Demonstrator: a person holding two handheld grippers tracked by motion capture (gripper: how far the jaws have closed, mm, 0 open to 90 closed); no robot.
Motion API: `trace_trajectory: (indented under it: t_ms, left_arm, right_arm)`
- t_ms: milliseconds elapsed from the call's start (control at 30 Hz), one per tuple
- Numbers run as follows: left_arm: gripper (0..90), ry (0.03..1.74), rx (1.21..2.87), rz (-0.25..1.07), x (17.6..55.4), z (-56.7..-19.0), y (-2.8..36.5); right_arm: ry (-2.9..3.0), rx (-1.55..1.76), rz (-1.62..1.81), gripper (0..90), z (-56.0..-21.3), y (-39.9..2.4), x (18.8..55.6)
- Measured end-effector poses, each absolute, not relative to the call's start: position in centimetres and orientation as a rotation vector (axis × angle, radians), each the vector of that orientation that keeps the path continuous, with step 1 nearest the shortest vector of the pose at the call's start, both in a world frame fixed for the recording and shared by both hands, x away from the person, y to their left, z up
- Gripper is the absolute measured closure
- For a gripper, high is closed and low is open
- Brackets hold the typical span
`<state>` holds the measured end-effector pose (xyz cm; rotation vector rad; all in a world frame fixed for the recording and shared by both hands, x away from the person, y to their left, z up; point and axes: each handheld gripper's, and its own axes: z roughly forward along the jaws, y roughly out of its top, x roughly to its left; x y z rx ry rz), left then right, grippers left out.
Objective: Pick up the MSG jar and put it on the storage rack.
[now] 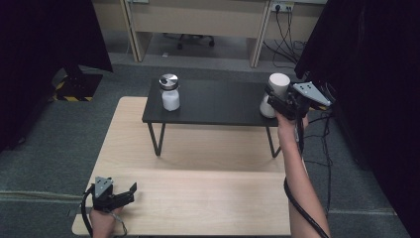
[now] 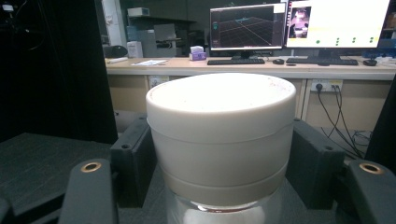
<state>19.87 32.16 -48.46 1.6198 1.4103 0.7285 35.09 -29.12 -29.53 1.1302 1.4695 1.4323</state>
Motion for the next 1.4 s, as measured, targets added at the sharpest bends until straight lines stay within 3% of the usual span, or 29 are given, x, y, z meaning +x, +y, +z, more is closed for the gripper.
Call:
trace_trajectory:
  t_ms: [867,1067,1200,1400]
  left_arm:
    - [0.0,1.411,1.622,0.729,19.8,-48.5,32.1]
    - [0.0,1.410,1.624,0.729,19.8,-48.4,32.1]
    - [0.0,1.410,1.623,0.730,19.8,-48.5,32.1]
    - [0.0,1.409,1.625,0.731,19.8,-48.5,32.1]
  right_arm:
    - [1.449,1.125,1.462,32.9,-30.3,-29.5,35.7]
    - [1.419,1.129,1.446,11.5,-30.6,-29.2,35.6]
    - [1.426,1.109,1.419,2.3,-30.9,-29.0,35.4]
    - [1.439,1.091,1.389,0.3,-31.3,-28.9,34.9]
